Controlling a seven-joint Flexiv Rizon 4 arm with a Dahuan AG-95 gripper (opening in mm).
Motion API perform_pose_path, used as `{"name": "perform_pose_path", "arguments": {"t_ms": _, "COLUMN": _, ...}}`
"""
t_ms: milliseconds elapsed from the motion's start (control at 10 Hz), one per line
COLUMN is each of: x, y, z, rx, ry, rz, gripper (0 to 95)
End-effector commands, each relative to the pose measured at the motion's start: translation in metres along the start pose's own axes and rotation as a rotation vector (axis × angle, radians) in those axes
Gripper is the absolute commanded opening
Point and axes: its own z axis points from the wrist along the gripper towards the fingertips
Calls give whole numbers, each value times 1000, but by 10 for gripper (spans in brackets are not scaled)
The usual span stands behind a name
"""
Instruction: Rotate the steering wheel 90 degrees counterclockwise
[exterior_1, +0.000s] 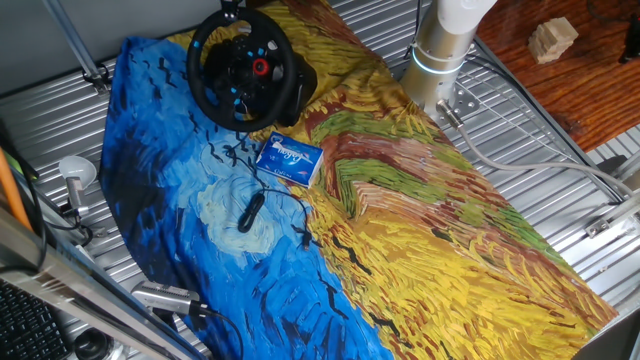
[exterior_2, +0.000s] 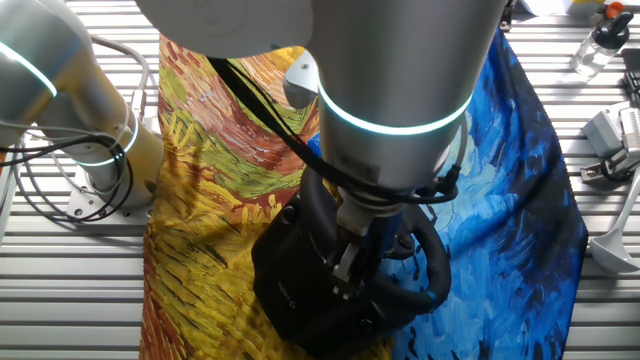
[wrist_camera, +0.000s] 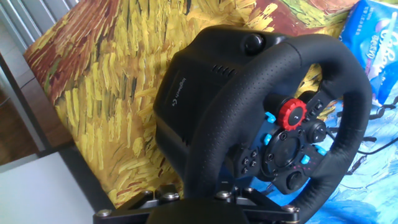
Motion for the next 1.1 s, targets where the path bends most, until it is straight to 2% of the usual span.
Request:
{"name": "perform_pose_path", "arguments": {"t_ms": 100, "x": 1, "y": -1, "z": -1, "rx": -5, "ry": -19, "rz": 14, "gripper": 380}}
{"name": "perform_pose_path", "arguments": {"t_ms": 300, "x": 0, "y": -1, "z": -5, "rx": -36, "ry": -22, "rz": 49, "gripper": 380}}
{"name": "perform_pose_path", "arguments": {"t_ms": 600, "x": -1, "y": -3, "z": -16, "rx": -67, "ry": -33, "rz": 100, "gripper": 380}}
{"name": "perform_pose_path", "arguments": {"t_ms": 800, "x": -2, "y": -5, "z": -23, "rx": -83, "ry": -59, "rz": 155, "gripper": 380}}
{"name": "perform_pose_path", "arguments": {"t_ms": 1100, "x": -3, "y": -11, "z": -30, "rx": -131, "ry": -141, "rz": 296, "gripper": 380}}
